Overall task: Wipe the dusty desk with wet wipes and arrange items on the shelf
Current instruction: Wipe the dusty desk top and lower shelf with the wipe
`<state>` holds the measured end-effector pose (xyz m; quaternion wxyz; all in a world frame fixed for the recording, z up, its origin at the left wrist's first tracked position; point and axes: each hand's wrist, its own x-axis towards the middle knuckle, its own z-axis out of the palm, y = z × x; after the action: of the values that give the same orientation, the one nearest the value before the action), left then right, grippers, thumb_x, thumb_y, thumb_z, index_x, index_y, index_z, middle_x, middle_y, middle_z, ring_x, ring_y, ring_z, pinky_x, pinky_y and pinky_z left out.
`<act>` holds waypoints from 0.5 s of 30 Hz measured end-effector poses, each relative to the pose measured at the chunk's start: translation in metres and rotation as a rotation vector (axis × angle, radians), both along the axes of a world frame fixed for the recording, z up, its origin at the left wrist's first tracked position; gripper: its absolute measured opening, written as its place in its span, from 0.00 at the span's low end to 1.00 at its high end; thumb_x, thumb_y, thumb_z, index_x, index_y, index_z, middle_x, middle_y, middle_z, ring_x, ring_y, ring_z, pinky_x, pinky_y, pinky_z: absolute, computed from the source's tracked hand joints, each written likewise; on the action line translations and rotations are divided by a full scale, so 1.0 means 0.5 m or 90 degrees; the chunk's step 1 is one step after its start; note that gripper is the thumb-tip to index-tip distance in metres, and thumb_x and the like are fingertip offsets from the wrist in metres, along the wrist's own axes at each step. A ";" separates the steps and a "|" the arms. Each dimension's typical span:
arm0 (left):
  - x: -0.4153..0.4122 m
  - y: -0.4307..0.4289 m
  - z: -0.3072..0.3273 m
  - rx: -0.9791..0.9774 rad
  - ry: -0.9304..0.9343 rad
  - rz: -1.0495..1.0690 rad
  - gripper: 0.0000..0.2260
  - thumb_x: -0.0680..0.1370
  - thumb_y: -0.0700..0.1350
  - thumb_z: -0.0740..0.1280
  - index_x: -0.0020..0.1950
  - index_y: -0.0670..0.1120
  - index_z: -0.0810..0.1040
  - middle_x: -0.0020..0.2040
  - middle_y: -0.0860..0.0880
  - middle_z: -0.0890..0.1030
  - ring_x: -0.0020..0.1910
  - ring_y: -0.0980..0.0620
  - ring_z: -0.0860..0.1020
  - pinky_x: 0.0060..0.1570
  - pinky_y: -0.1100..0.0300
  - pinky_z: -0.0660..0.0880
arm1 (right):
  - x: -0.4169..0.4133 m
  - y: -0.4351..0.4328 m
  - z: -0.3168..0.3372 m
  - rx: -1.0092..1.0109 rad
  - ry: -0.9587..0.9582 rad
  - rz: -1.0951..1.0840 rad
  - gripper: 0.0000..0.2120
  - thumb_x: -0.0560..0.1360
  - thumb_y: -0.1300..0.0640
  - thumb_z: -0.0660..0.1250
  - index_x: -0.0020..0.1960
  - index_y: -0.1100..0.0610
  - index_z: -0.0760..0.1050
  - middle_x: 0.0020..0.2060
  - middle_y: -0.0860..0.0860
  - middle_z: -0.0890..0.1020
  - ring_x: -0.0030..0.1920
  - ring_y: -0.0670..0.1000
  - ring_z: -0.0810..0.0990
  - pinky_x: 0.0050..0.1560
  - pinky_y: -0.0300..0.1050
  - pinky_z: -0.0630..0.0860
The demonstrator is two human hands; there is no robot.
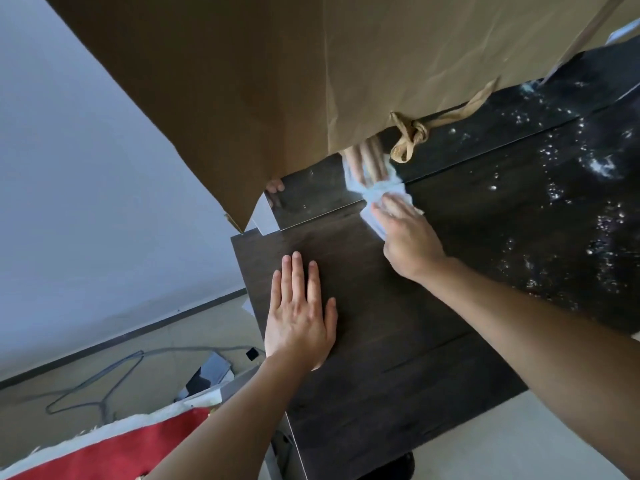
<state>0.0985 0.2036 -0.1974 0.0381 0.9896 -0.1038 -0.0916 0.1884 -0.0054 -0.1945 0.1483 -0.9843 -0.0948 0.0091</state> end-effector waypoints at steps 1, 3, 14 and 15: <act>0.000 -0.001 0.002 0.002 -0.001 0.001 0.31 0.79 0.59 0.39 0.77 0.44 0.49 0.77 0.42 0.43 0.76 0.43 0.41 0.73 0.48 0.41 | -0.002 -0.013 -0.004 0.008 -0.014 0.040 0.27 0.64 0.73 0.62 0.63 0.63 0.73 0.62 0.59 0.74 0.63 0.62 0.71 0.57 0.53 0.72; 0.001 -0.002 0.001 0.007 -0.010 0.003 0.30 0.79 0.58 0.42 0.77 0.43 0.54 0.77 0.41 0.48 0.76 0.42 0.45 0.73 0.47 0.44 | 0.024 -0.077 0.005 0.019 -0.004 -0.042 0.26 0.67 0.71 0.64 0.64 0.60 0.74 0.65 0.56 0.72 0.62 0.62 0.70 0.58 0.52 0.71; 0.000 0.001 -0.007 0.009 -0.037 -0.007 0.28 0.80 0.56 0.49 0.75 0.41 0.59 0.76 0.38 0.55 0.76 0.41 0.51 0.73 0.46 0.48 | 0.024 0.068 0.023 -0.011 -0.028 0.074 0.25 0.66 0.68 0.68 0.61 0.51 0.76 0.55 0.54 0.75 0.52 0.60 0.72 0.45 0.56 0.73; 0.000 0.002 -0.008 0.010 -0.040 -0.005 0.28 0.80 0.56 0.48 0.75 0.41 0.59 0.76 0.39 0.55 0.76 0.41 0.51 0.73 0.47 0.48 | 0.029 0.037 0.017 -0.024 -0.028 0.053 0.28 0.64 0.67 0.72 0.61 0.50 0.76 0.56 0.54 0.75 0.52 0.61 0.72 0.46 0.56 0.73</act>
<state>0.0983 0.2044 -0.2016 0.0270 0.9919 -0.1081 -0.0617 0.2026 0.0131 -0.1859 0.1274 -0.9821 -0.1386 -0.0043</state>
